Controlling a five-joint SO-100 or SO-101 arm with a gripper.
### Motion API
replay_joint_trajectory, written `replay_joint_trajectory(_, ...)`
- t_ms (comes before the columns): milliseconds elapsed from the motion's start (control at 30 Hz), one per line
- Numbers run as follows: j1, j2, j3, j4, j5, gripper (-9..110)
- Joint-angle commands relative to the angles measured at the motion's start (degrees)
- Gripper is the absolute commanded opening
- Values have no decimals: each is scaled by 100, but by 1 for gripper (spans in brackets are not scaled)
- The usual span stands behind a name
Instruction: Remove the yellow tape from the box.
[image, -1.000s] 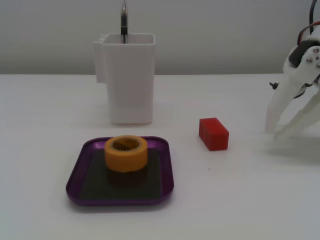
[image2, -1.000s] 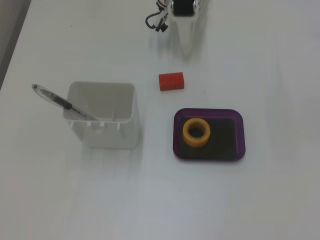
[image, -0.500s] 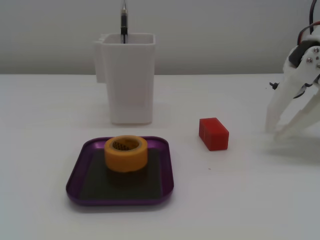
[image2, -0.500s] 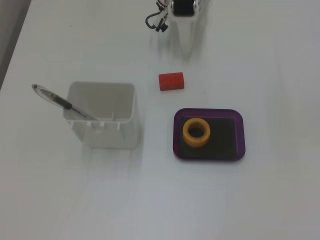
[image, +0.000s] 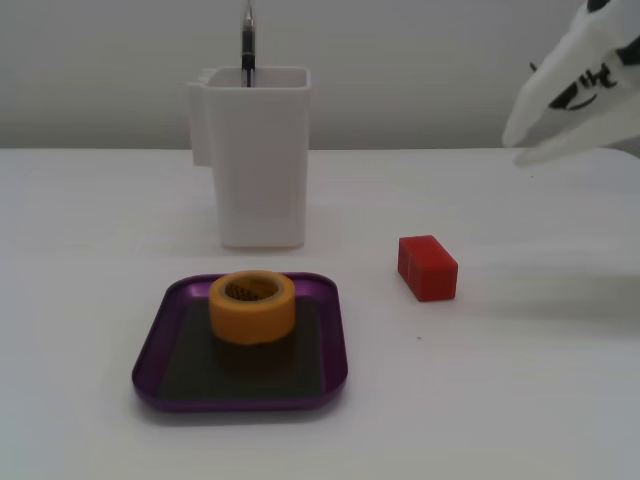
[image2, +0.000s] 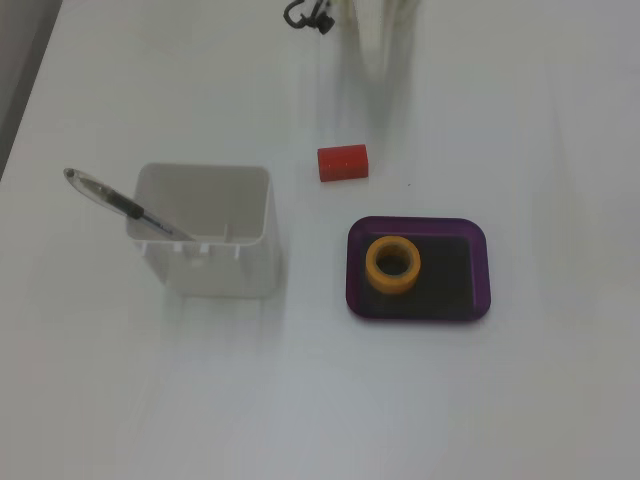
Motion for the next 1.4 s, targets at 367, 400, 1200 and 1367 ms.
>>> replay_joint_trajectory(367, -44, -4869, -3384, 861, -1846, 2)
replay_joint_trajectory(400, -79, -5309, -3683, 949, -1898, 2)
replay_joint_trajectory(1200, -615, -11804, -8965, 914, -1898, 14)
replay_joint_trajectory(1367, -431, -12489, -9431, 914, -1916, 14)
